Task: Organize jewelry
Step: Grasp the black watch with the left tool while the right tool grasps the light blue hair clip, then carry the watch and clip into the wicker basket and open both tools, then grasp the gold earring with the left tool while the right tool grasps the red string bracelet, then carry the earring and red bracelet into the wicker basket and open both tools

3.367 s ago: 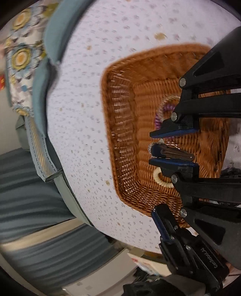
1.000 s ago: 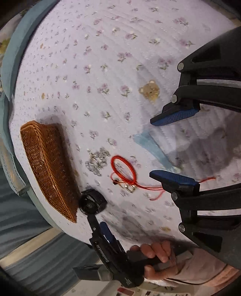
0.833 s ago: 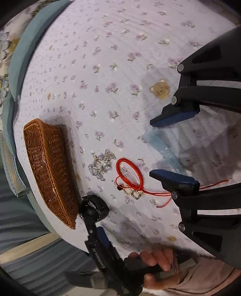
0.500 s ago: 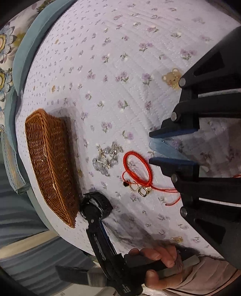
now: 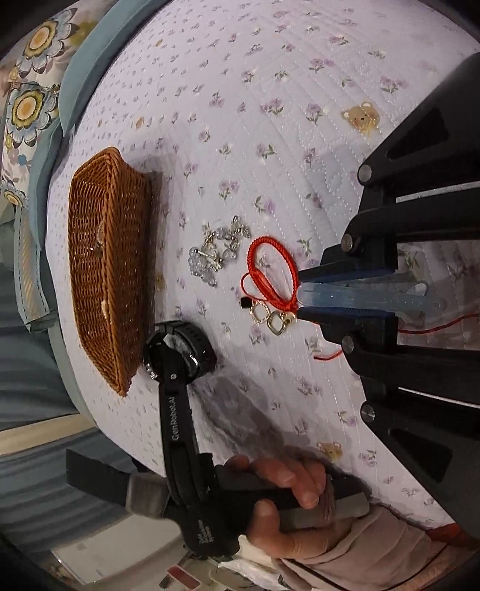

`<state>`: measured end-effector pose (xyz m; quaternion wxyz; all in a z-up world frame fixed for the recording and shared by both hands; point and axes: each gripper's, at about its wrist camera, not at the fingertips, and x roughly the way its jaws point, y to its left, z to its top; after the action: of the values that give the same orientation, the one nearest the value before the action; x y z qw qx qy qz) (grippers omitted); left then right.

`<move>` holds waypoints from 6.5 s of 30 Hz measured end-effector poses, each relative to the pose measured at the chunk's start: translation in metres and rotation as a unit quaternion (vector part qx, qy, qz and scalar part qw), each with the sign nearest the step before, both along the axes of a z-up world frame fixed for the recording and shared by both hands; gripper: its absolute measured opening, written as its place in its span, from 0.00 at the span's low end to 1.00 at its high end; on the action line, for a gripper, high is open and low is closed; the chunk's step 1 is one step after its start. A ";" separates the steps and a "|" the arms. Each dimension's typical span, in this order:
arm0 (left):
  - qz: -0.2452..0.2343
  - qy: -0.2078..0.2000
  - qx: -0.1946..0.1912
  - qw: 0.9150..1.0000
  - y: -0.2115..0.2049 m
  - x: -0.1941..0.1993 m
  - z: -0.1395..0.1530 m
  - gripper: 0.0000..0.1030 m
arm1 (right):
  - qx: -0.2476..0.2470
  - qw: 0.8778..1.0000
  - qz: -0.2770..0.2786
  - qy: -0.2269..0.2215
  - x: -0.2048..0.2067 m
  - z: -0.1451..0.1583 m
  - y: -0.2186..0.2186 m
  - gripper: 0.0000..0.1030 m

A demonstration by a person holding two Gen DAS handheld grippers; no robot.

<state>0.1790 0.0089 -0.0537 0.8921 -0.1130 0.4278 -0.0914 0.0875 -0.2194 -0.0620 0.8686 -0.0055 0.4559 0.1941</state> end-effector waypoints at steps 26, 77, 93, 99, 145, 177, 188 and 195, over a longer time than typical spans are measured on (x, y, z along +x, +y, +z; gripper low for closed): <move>-0.026 -0.080 -0.024 0.996 0.005 -0.015 0.068 0.23 | 0.114 0.990 -0.066 -0.046 0.055 0.075 -0.019 0.16; -0.022 -0.132 -0.016 0.991 0.018 0.072 0.112 0.43 | 0.049 0.991 -0.096 -0.079 0.192 0.098 -0.035 0.45; -0.080 -0.084 -0.054 0.992 -0.009 -0.053 0.103 0.43 | 0.037 0.998 -0.022 -0.051 0.053 0.079 -0.025 0.45; -0.106 -0.042 -0.043 0.993 -0.020 -0.058 0.066 0.43 | 0.005 0.999 0.001 -0.040 0.036 0.044 -0.022 0.35; -0.195 0.029 0.034 0.980 -0.088 -0.060 -0.005 0.20 | -0.096 0.995 -0.015 0.008 0.045 -0.013 -0.029 0.10; -0.113 -0.033 -0.221 0.968 0.023 -0.059 0.038 0.17 | -0.019 0.996 0.002 -0.087 0.033 0.045 -0.022 0.05; -0.080 -0.072 -0.156 0.982 0.033 -0.020 0.087 0.17 | -0.022 0.989 -0.026 -0.141 0.077 0.101 -0.004 0.05; -0.041 -0.105 -0.052 0.992 0.033 0.045 0.112 0.17 | -0.019 0.985 -0.059 -0.162 0.144 0.132 0.004 0.05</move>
<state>0.2244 0.0422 0.0585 0.9204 -0.1318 0.3309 -0.1611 0.2312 -0.2151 0.0704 0.9408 -0.0269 0.3119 0.1301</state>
